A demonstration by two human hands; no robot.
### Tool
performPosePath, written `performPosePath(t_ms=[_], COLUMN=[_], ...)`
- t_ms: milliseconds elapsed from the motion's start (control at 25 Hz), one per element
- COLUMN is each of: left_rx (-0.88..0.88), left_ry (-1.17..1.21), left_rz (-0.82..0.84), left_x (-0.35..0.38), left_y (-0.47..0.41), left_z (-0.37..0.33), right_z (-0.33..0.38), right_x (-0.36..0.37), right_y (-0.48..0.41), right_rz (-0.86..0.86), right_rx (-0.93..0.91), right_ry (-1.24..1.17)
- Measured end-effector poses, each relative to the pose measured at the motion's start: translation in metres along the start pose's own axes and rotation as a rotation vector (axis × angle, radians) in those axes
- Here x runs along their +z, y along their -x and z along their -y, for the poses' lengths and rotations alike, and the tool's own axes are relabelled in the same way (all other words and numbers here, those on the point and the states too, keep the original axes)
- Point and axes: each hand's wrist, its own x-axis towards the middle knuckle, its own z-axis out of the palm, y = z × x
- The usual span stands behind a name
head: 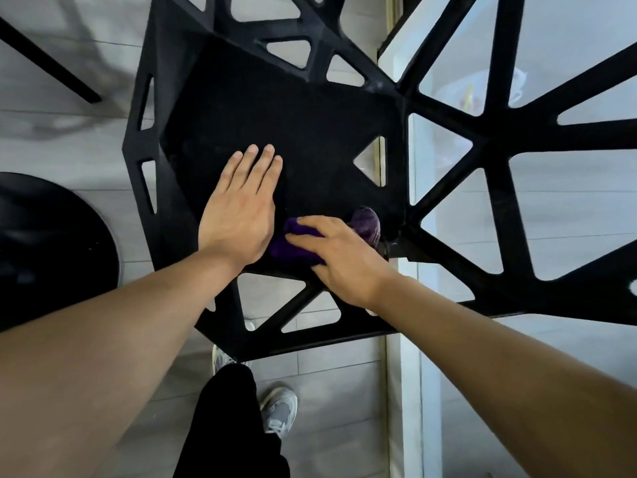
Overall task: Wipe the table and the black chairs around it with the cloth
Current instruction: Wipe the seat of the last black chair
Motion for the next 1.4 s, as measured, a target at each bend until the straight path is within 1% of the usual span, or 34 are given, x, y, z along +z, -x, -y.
performPosePath(t_ms=[40, 80, 160, 240, 280, 400, 480, 520, 640, 760, 800, 880, 920, 960, 1040, 1080, 1120, 1160, 1240, 1320, 1400], left_rx=[0.0, -0.004, -0.002, -0.008, -0.007, 0.011, 0.02, 0.019, 0.014, 0.019, 0.014, -0.08, -0.137, -0.143, 0.006, 0.071, 0.084, 0.056, 0.021, 0.017, 0.023], left_ry=[0.006, 0.007, 0.015, 0.019, 0.021, 0.031, 0.077, 0.088, 0.106, 0.112, 0.107, 0.123, 0.14, 0.156, 0.173, 0.176, 0.189, 0.203, 0.188, 0.156, 0.128], left_rz=[-0.007, -0.014, -0.029, -0.028, -0.031, -0.046, -0.073, -0.073, -0.064, -0.041, -0.024, 0.057, 0.099, 0.12, 0.182, 0.229, 0.27, 0.298, 0.311, 0.3, 0.325], left_x=[0.0, -0.001, 0.0, 0.0, 0.001, -0.002, -0.004, -0.004, -0.002, -0.001, -0.003, -0.015, -0.024, -0.029, -0.025, -0.021, -0.016, -0.012, -0.006, -0.004, -0.006], left_y=[0.0, 0.0, -0.002, -0.002, -0.002, 0.001, 0.001, 0.001, 0.0, -0.003, -0.004, -0.007, -0.007, -0.006, 0.007, 0.015, 0.021, 0.024, 0.026, 0.025, 0.023], left_z=[0.0, 0.001, 0.0, -0.002, -0.002, 0.0, -0.001, -0.002, -0.003, -0.002, -0.001, -0.01, -0.022, -0.039, -0.077, -0.09, -0.095, -0.094, -0.089, -0.089, -0.091], right_z=[-0.008, -0.016, -0.038, -0.048, -0.044, -0.016, -0.008, -0.008, -0.003, 0.014, 0.017, 0.013, 0.01, 0.006, 0.003, 0.002, -0.002, -0.013, -0.044, -0.066, -0.074], right_x=[-0.004, -0.011, -0.033, -0.057, -0.064, -0.071, -0.08, -0.087, -0.108, -0.122, -0.126, -0.132, -0.135, -0.135, -0.126, -0.124, -0.127, -0.133, -0.152, -0.167, -0.161], right_y=[0.001, 0.003, 0.014, 0.027, 0.029, 0.041, 0.061, 0.072, 0.096, 0.118, 0.129, 0.153, 0.158, 0.158, 0.146, 0.139, 0.13, 0.12, 0.091, 0.06, 0.048], right_rz=[-0.012, -0.029, -0.039, 0.047, 0.103, 0.214, 0.214, 0.2, 0.136, -0.008, -0.068, -0.15, -0.145, -0.124, -0.052, -0.017, 0.003, 0.011, -0.021, -0.073, -0.125], right_rx=[-0.006, 0.043, 0.256, 0.416, 0.446, 0.426, 0.438, 0.474, 0.533, 0.51, 0.501, 0.544, 0.586, 0.619, 0.654, 0.622, 0.564, 0.517, 0.459, 0.461, 0.515], right_ry=[0.088, 0.182, 0.363, 0.543, 0.609, 0.678, 0.696, 0.699, 0.711, 0.628, 0.635, 0.71, 0.76, 0.812, 0.839, 0.869, 0.911, 0.957, 1.055, 1.143, 1.14])
